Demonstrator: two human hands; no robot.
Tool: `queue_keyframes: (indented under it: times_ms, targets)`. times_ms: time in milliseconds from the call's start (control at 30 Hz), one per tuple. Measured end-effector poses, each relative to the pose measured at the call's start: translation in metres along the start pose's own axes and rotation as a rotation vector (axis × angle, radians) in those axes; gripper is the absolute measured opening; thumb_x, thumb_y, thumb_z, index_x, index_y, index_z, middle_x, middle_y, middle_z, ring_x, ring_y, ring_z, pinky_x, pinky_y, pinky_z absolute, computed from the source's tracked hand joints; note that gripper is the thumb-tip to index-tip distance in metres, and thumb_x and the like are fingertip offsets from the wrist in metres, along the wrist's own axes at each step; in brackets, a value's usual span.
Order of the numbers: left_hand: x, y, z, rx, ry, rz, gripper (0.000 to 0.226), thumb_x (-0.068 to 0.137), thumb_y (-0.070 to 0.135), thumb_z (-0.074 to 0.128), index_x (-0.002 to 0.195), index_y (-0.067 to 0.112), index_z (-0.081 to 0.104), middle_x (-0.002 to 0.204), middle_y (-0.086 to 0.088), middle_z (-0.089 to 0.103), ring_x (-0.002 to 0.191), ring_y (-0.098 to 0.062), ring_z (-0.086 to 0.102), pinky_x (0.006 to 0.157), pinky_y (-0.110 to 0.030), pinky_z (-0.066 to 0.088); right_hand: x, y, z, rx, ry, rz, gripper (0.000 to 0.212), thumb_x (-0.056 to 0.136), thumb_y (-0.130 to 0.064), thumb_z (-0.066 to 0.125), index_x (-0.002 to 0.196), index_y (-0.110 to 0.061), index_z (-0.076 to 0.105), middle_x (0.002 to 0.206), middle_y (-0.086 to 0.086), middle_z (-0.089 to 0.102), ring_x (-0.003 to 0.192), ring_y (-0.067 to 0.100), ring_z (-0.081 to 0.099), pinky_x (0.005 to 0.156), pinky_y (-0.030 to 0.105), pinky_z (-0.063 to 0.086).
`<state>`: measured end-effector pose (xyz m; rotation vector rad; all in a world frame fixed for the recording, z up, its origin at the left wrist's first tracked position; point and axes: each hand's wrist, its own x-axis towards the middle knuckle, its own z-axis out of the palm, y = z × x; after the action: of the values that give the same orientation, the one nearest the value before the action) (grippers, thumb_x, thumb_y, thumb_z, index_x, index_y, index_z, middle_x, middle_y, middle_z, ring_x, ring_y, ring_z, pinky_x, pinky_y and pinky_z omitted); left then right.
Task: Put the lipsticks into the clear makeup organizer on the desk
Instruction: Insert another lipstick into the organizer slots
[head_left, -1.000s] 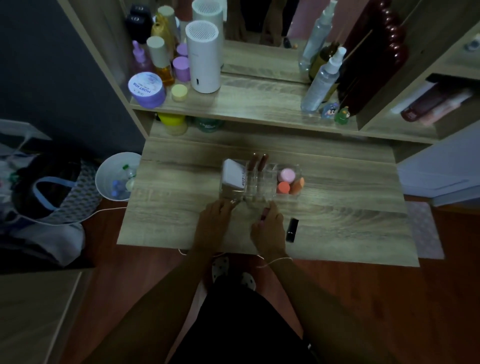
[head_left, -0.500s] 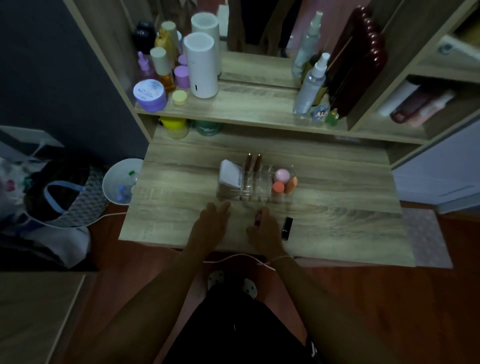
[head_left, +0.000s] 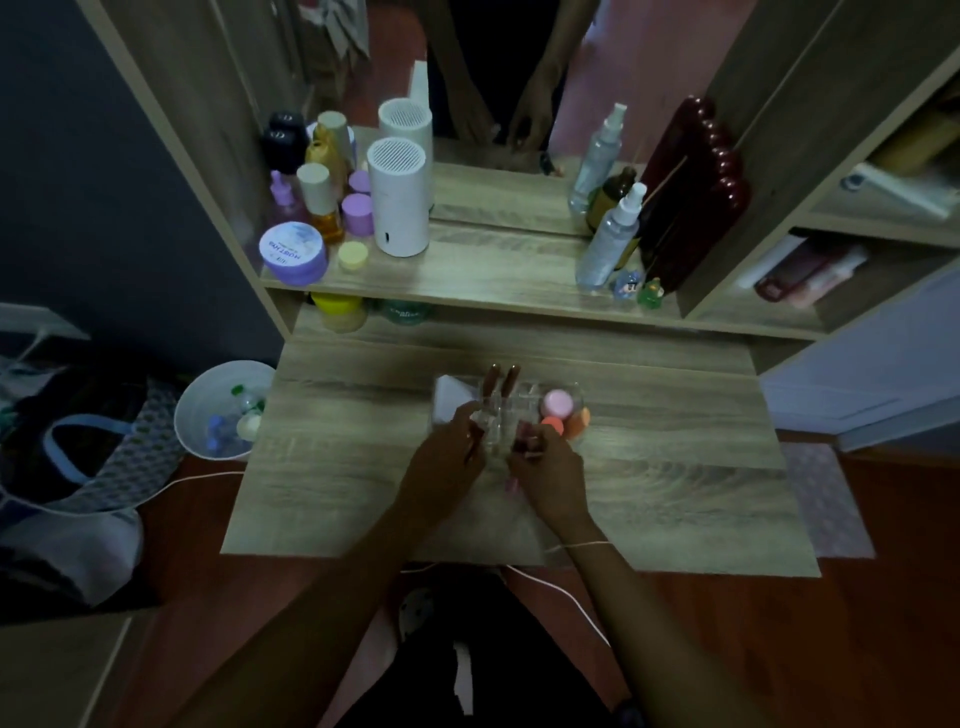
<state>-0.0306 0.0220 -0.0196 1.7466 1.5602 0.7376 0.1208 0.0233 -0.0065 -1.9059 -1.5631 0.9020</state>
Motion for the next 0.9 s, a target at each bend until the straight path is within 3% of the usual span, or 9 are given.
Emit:
queue_keyframes:
  times_ms: [133, 200, 267, 400, 467, 600, 667, 767, 900]
  targets:
    - [0.033, 0.012, -0.001, -0.135, 0.14, -0.072, 0.004, 0.094, 0.03, 0.054, 0.098, 0.029, 0.054, 0.099, 0.004, 0.057, 0.08, -0.01, 0.06, 0.069, -0.026, 0.048, 0.024, -0.015, -0.009, -0.014, 0.039, -0.041, 0.029, 0.077, -0.002, 0.071, 0.073, -0.025, 0.055, 0.076, 0.0, 0.063, 0.078, 0.023, 0.063, 0.067, 0.005, 0.042]
    - [0.045, 0.015, 0.0, -0.16, 0.239, -0.065, 0.007, 0.091, 0.025, 0.059, 0.097, 0.026, 0.056, 0.099, 0.005, 0.055, 0.089, -0.017, 0.059, 0.075, -0.029, 0.049, 0.039, -0.019, -0.016, -0.023, 0.036, -0.028, 0.033, 0.075, -0.003, 0.072, 0.068, -0.028, 0.051, 0.082, 0.006, 0.067, 0.087, 0.027, 0.064, 0.084, 0.031, 0.05]
    - [0.054, 0.018, 0.001, -0.166, 0.272, -0.061, 0.012, 0.088, 0.021, 0.063, 0.099, 0.021, 0.057, 0.098, 0.002, 0.057, 0.094, -0.021, 0.058, 0.078, -0.034, 0.051, 0.053, -0.021, -0.022, 0.019, 0.01, -0.012, 0.018, 0.074, -0.004, 0.074, 0.079, -0.013, 0.06, 0.085, 0.011, 0.069, 0.086, 0.027, 0.065, 0.084, 0.046, 0.052]
    - [0.063, 0.014, 0.008, -0.108, 0.297, -0.021, 0.016, 0.084, 0.012, 0.068, 0.098, 0.011, 0.06, 0.096, -0.006, 0.061, 0.092, -0.025, 0.057, 0.076, -0.037, 0.053, 0.078, -0.019, -0.034, 0.061, 0.081, -0.072, 0.022, 0.072, -0.003, 0.077, 0.086, -0.011, 0.062, 0.084, 0.006, 0.07, 0.079, 0.022, 0.066, 0.073, 0.032, 0.055]
    - [0.066, 0.012, 0.012, -0.075, 0.284, -0.05, 0.018, 0.084, 0.011, 0.069, 0.099, 0.01, 0.06, 0.097, -0.004, 0.061, 0.092, -0.024, 0.057, 0.075, -0.031, 0.051, 0.088, -0.018, -0.039, 0.031, 0.102, -0.135, 0.024, 0.072, -0.004, 0.078, 0.088, -0.014, 0.063, 0.084, 0.003, 0.069, 0.076, 0.015, 0.063, 0.068, 0.01, 0.046]
    - [0.071, 0.007, 0.017, -0.066, 0.25, -0.117, 0.021, 0.084, 0.018, 0.068, 0.103, 0.013, 0.059, 0.101, -0.006, 0.062, 0.095, -0.019, 0.056, 0.075, -0.016, 0.042, 0.106, -0.015, -0.043, -0.038, 0.093, -0.181, 0.026, 0.072, -0.006, 0.081, 0.092, -0.012, 0.066, 0.086, 0.002, 0.071, 0.077, 0.008, 0.059, 0.065, -0.001, 0.036]
    - [0.071, 0.009, 0.015, -0.083, 0.254, -0.122, 0.022, 0.083, 0.02, 0.068, 0.103, 0.018, 0.058, 0.102, 0.0, 0.06, 0.094, -0.016, 0.056, 0.072, -0.012, 0.043, 0.111, -0.014, -0.043, -0.055, 0.067, -0.19, 0.026, 0.072, -0.007, 0.081, 0.092, -0.012, 0.067, 0.088, 0.004, 0.073, 0.079, 0.009, 0.061, 0.07, 0.002, 0.037]
    - [0.07, 0.014, 0.014, -0.033, 0.244, -0.07, 0.015, 0.086, 0.017, 0.066, 0.1, 0.019, 0.059, 0.097, 0.011, 0.056, 0.094, -0.019, 0.055, 0.075, -0.032, 0.053, 0.115, -0.01, -0.04, -0.118, 0.0, -0.202, 0.025, 0.074, -0.011, 0.08, 0.094, -0.015, 0.066, 0.094, 0.007, 0.074, 0.086, 0.016, 0.066, 0.077, 0.019, 0.044]
    - [0.064, 0.022, 0.015, -0.087, 0.249, -0.102, 0.014, 0.087, 0.018, 0.067, 0.1, 0.016, 0.061, 0.091, 0.021, 0.046, 0.088, -0.016, 0.059, 0.079, -0.038, 0.055, 0.117, -0.006, -0.035, -0.173, -0.07, -0.185, 0.024, 0.076, -0.013, 0.077, 0.097, -0.018, 0.065, 0.099, 0.005, 0.072, 0.091, 0.018, 0.065, 0.083, 0.032, 0.053]
